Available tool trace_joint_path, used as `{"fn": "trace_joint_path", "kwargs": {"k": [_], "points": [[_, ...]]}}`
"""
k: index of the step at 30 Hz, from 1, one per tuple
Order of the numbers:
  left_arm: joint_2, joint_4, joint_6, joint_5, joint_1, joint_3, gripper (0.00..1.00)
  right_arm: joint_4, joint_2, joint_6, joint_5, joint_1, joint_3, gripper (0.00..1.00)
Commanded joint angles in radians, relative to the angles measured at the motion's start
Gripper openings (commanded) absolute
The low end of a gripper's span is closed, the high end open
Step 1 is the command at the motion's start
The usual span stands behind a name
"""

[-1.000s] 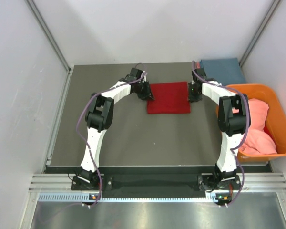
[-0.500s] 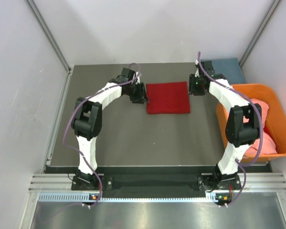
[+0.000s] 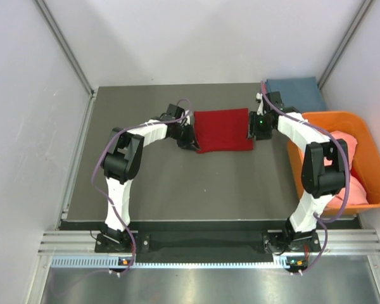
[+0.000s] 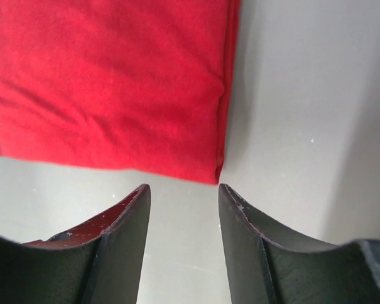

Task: Fold and stack the t-shirts
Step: Fold the tshirt

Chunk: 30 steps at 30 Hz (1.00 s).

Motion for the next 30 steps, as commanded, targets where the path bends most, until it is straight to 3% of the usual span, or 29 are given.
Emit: {"fn": "trace_joint_path", "kwargs": {"k": [1,5,9,15,25,30], "points": [[0.005,-0.004,0.025,-0.043,-0.004,0.007,0.00,0.027,-0.097,0.001,-0.032,-0.006,-0.011,0.48],[-0.070,-0.181,0.082,-0.159,-0.002,-0.021,0.00,0.050,-0.127,0.026,-0.090,-0.006,-0.069,0.48],[-0.102,-0.239,0.104,-0.196,0.013,-0.068,0.00,0.117,-0.160,0.061,-0.117,-0.006,-0.142,0.49],[-0.111,-0.322,0.113,-0.288,0.015,-0.091,0.00,0.163,-0.093,0.101,-0.138,-0.003,-0.114,0.52],[-0.174,-0.410,0.064,-0.390,0.026,-0.006,0.32,0.194,0.153,0.110,-0.146,-0.002,0.103,0.56],[-0.199,-0.422,0.060,-0.398,0.026,0.132,0.34,0.165,0.242,0.109,-0.121,-0.002,0.190,0.56]]}}
